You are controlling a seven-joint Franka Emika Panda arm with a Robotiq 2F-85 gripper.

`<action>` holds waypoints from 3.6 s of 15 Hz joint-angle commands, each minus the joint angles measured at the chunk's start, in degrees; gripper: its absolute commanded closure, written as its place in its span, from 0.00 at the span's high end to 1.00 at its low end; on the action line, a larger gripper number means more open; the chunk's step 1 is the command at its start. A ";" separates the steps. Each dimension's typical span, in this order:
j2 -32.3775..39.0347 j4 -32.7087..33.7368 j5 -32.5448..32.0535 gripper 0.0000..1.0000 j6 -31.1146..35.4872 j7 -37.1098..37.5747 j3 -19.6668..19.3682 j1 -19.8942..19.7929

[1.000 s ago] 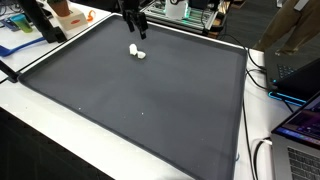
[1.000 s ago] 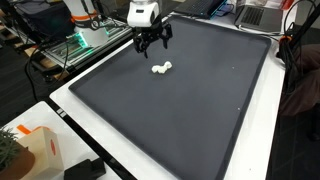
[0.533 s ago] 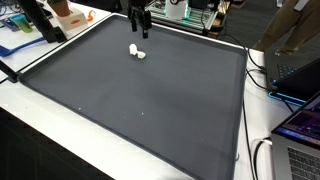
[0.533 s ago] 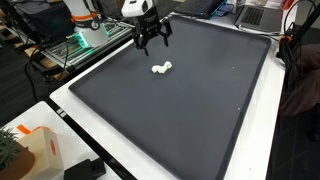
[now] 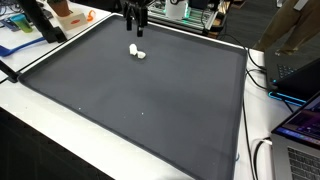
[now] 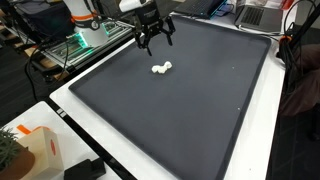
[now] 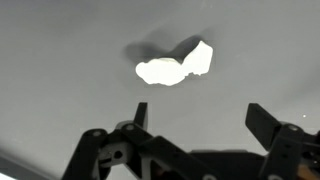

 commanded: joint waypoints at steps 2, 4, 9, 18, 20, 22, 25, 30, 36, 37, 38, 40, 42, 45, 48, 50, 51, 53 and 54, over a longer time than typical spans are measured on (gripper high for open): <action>-1.36 -2.76 -9.18 1.00 7.80 2.93 0.77 -2.59; -2.46 -3.29 -12.63 1.00 9.79 3.14 1.26 -4.23; -2.42 -2.14 -13.78 1.00 12.90 2.14 1.04 -4.81; -10.05 -0.32 -2.42 1.00 -4.04 -4.67 -6.31 11.21; -11.99 2.03 1.15 1.00 -12.61 -9.31 -7.58 12.40; -13.61 5.18 0.57 1.00 -21.93 -10.75 -3.85 7.40; -14.14 11.12 -2.19 1.00 -36.49 -13.15 -3.45 4.13; -14.61 17.08 -1.01 1.00 -44.28 -17.00 -3.39 1.52; -20.77 14.40 0.22 1.00 -52.06 -22.43 -3.79 2.14; -22.13 13.86 1.07 1.00 -55.18 -23.88 -3.93 2.34; -23.27 13.66 1.84 1.00 -58.23 -25.04 -4.11 2.45; -19.97 16.33 1.01 1.00 -57.74 -23.94 -3.20 1.65; -22.33 15.82 1.77 1.00 -60.74 -25.39 -3.31 1.76; -23.07 15.62 2.59 1.00 -61.77 -25.51 -3.28 2.09; -23.52 16.59 3.31 1.00 -63.62 -24.41 -2.50 2.49; -23.10 17.72 3.57 1.00 -65.10 -23.52 -2.01 2.45; -23.05 18.21 3.81 1.00 -66.01 -23.15 -1.81 2.46; -23.04 18.77 3.90 1.00 -67.30 -22.29 -1.39 2.34; -23.01 19.10 4.01 1.00 -68.03 -21.85 -1.21 2.34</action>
